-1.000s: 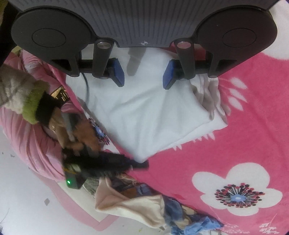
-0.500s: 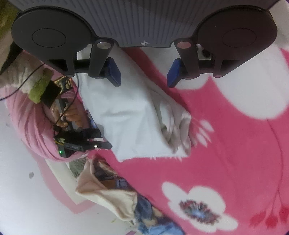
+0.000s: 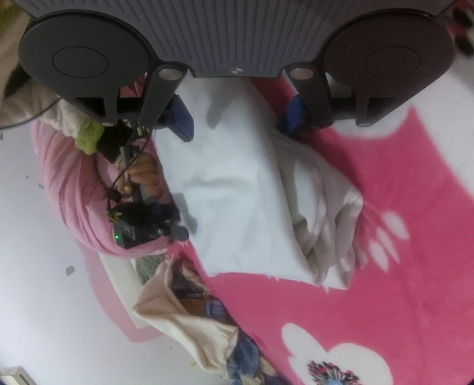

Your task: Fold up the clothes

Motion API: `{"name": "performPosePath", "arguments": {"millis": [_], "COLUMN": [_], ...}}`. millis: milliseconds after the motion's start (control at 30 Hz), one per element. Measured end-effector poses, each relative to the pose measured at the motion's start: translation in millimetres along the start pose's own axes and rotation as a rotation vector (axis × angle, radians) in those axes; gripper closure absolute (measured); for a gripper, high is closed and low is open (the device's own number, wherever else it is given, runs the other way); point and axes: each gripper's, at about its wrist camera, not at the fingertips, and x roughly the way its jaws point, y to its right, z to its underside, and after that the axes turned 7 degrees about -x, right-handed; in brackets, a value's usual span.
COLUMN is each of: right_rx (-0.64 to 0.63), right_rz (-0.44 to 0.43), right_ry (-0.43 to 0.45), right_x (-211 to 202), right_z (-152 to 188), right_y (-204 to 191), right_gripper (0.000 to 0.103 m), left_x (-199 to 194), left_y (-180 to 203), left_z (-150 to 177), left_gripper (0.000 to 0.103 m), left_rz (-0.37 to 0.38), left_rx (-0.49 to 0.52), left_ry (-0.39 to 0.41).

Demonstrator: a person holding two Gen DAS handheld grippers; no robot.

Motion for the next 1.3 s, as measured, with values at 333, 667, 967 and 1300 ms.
{"name": "performPosePath", "arguments": {"millis": [333, 667, 967, 1300], "right_rx": [-0.097, -0.079, -0.067, -0.342], "right_rz": [-0.094, -0.188, -0.175, -0.007], "right_ry": [-0.094, -0.069, -0.083, 0.173], "right_x": [5, 37, 41, -15], "right_z": [8, -15, -13, 37], "right_y": [-5, -1, -3, -119], "right_gripper": [0.033, 0.042, 0.062, 0.073], "left_x": [-4, 9, 15, -25], "left_y": [-3, -10, -10, 53], "left_z": [15, -2, -7, 16], "left_gripper": [0.044, 0.061, 0.071, 0.078], "left_rz": [0.023, 0.037, 0.013, -0.016], "left_rx": [-0.001, -0.026, -0.071, 0.256], "left_ry": [0.044, 0.085, 0.105, 0.202]}}
